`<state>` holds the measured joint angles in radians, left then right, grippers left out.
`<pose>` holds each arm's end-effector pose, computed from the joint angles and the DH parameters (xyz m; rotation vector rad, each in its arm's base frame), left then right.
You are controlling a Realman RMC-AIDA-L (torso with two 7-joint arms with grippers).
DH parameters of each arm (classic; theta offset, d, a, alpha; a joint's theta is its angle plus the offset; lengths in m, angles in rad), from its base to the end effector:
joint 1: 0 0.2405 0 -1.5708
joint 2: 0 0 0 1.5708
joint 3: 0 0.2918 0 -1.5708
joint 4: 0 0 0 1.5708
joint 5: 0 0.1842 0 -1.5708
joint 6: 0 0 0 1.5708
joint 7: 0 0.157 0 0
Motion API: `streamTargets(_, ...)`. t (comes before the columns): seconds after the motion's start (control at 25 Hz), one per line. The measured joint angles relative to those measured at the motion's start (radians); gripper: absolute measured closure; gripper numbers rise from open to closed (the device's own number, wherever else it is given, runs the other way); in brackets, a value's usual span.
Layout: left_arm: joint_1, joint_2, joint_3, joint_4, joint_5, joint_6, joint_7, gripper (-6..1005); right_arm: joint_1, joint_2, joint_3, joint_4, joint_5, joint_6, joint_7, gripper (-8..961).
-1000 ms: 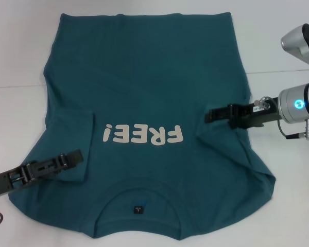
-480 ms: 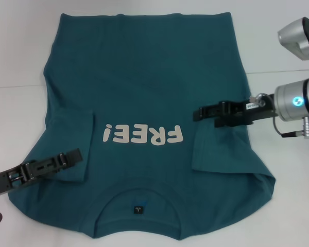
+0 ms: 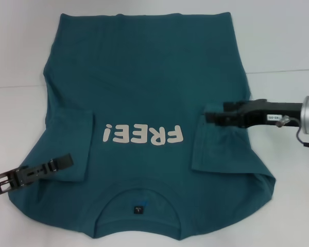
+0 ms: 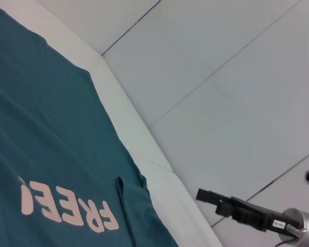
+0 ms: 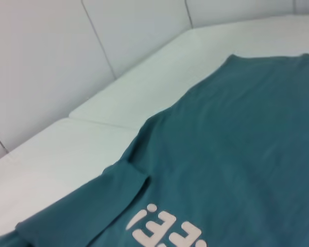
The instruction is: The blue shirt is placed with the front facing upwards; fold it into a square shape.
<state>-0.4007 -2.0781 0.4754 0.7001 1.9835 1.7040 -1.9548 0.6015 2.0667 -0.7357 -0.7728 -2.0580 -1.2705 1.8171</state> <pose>-0.3017 0.2940 0.0062 -2.3354 -1.5138 -1.0432 0.2666 0.3923 -0.0063 -2.4410 0.9856 0.5410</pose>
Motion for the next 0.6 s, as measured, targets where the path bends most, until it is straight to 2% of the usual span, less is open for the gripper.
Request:
streamTargets(0.2, 0.006, 0.002, -0.032, -0.003, 0.001, 0.002, -0.057, 342, -0.003, -0.034, 0.013, 0.004, 0.014, -0.078, 0.141, 84)
streamTargets(0.28, 0.007, 0.019, -0.045, -0.007, 0.006, -0.001, -0.134, 342, 0.002, -0.043, 0.031, 0.004, 0.015, -0.119, 0.202, 84)
streamTargets(0.4, 0.018, 0.058, -0.052, -0.028, 0.01, -0.019, -0.257, 342, 0.011, -0.055, 0.048, 0.007, 0.017, -0.167, 0.299, 84)
streamTargets(0.48, 0.033, 0.073, -0.056, -0.033, 0.011, -0.047, -0.33, 342, 0.013, -0.063, 0.051, 0.008, 0.018, -0.192, 0.352, 84)
streamTargets(0.6, 0.054, 0.081, -0.062, -0.04, 0.025, -0.086, -0.388, 342, 0.011, -0.071, 0.053, 0.008, 0.018, -0.213, 0.395, 84)
